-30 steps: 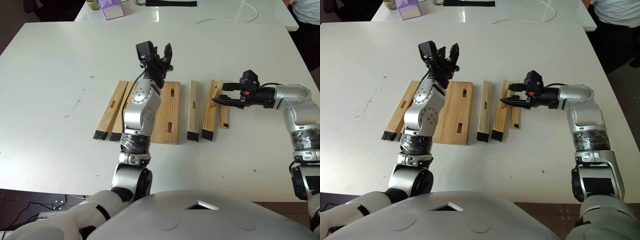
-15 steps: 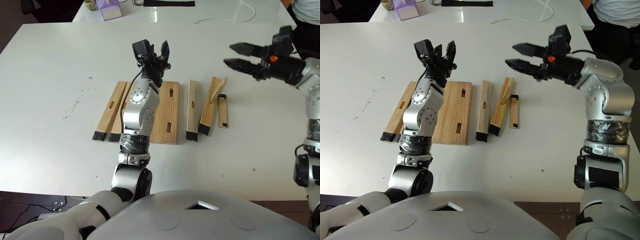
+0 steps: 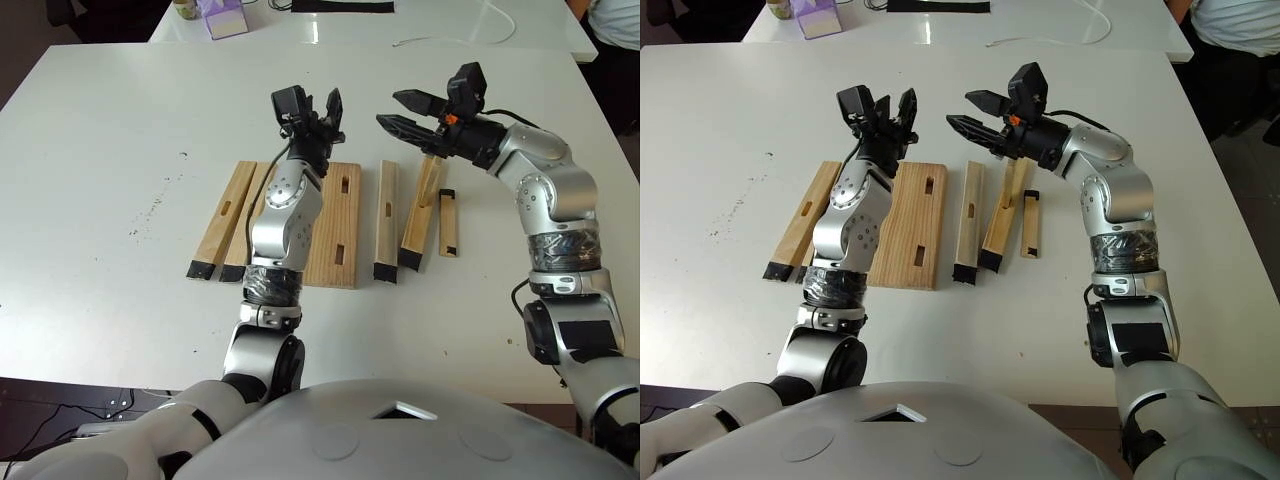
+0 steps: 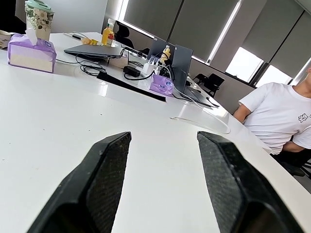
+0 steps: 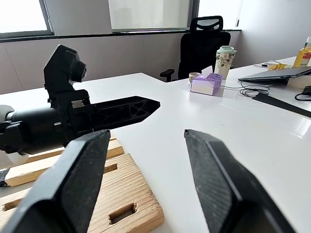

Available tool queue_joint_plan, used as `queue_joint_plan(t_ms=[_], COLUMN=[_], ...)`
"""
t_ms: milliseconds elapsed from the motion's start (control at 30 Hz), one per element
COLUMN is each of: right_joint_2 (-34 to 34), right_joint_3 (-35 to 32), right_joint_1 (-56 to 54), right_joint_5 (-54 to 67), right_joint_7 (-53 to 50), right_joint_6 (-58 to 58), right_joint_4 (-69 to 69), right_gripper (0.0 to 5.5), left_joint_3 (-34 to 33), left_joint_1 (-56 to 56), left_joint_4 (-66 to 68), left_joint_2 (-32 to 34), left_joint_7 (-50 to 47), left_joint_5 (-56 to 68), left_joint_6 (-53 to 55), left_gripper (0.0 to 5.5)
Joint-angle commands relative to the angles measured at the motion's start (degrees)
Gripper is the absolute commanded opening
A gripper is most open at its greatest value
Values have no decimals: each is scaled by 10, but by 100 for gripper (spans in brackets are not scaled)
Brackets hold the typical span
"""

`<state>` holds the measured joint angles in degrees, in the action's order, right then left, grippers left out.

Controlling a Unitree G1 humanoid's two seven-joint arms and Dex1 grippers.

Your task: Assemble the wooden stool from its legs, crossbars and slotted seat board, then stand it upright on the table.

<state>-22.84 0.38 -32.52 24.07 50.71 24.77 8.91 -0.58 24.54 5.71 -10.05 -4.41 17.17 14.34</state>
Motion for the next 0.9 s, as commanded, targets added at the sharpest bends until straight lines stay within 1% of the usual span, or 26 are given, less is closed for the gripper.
queue_joint_plan(t_ms=[33,233,533,700,900], right_joint_2=[-15,-11,-7,5,5], right_joint_3=[-22,-40,-22,-26,-11], right_joint_1=[-25,-38,-34,-26,-25], right_joint_5=[21,46,40,34,4], right_joint_7=[-2,-13,-15,-46,-59], right_joint_6=[25,47,41,40,20], right_joint_4=[-28,-61,-49,-50,-34], right_gripper=[281,281,281,281,281], left_joint_3=[-5,-7,-10,-16,-26], left_joint_1=[9,10,4,4,18], left_joint_4=[5,7,-5,-6,6], left_joint_2=[-22,-22,-22,-21,-17], left_joint_7=[1,0,-15,-20,-23], left_joint_5=[8,10,12,15,19], left_joint_6=[-1,-3,-5,-4,-6], left_gripper=[253,253,253,253,253])
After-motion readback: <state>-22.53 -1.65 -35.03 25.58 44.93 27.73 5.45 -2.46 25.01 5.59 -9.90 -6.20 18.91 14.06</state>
